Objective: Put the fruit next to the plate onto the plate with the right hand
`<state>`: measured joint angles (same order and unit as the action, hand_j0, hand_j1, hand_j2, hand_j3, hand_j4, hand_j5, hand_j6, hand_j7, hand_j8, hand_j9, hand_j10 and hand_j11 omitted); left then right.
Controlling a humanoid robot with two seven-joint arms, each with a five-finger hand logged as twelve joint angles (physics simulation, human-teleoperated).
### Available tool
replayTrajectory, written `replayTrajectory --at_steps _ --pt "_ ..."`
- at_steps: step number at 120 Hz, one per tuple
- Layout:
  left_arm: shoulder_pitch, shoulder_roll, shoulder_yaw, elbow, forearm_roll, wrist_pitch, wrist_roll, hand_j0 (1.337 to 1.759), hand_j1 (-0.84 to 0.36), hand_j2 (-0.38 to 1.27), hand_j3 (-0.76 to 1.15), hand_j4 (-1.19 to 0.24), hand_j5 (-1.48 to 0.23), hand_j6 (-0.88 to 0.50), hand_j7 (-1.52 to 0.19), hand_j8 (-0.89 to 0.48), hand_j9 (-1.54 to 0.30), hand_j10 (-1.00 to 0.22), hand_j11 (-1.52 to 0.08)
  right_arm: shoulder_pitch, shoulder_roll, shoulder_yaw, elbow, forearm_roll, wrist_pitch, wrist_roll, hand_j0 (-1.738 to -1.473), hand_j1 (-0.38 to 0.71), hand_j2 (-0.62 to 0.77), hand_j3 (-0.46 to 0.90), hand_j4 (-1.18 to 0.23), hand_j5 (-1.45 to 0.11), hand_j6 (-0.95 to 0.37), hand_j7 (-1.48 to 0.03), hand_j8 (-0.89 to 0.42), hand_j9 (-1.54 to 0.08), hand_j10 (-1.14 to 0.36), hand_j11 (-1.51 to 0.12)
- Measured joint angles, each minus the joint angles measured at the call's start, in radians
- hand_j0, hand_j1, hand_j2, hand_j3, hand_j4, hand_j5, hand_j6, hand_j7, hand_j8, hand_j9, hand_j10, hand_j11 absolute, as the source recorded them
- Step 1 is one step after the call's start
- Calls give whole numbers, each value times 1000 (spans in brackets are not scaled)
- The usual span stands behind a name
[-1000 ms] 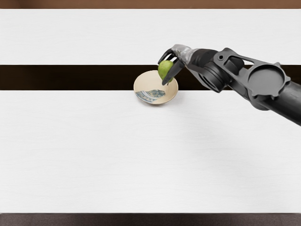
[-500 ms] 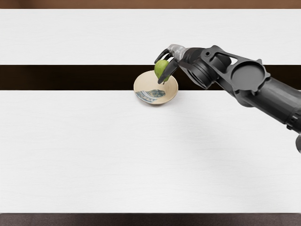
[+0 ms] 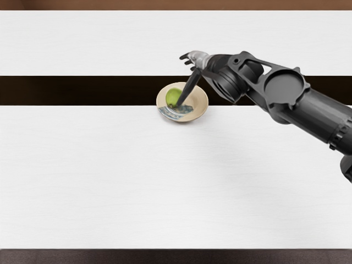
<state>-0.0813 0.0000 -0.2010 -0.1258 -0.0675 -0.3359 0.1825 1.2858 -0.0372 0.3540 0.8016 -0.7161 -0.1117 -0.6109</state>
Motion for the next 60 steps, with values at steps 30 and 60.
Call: replayTrajectory --at_steps 30,60 --pt "0 0 0 1 1 0 0 1658 332 3 0 -14 -18 -14 -18 -14 -18 -14 -18 -11 -182 31 269 295 6 0 -1658 -327 13 0 -23 -42 -15 -42 -16 -42 -26 -41" --pt "0 0 0 1 1 0 0 1658 332 3 0 -14 -18 -14 -18 -14 -18 -14 -18 -147 -401 170 679 560 142 0 -1658 -343 4 0 -7 -12 -4 -12 -5 -12 -8 -12"
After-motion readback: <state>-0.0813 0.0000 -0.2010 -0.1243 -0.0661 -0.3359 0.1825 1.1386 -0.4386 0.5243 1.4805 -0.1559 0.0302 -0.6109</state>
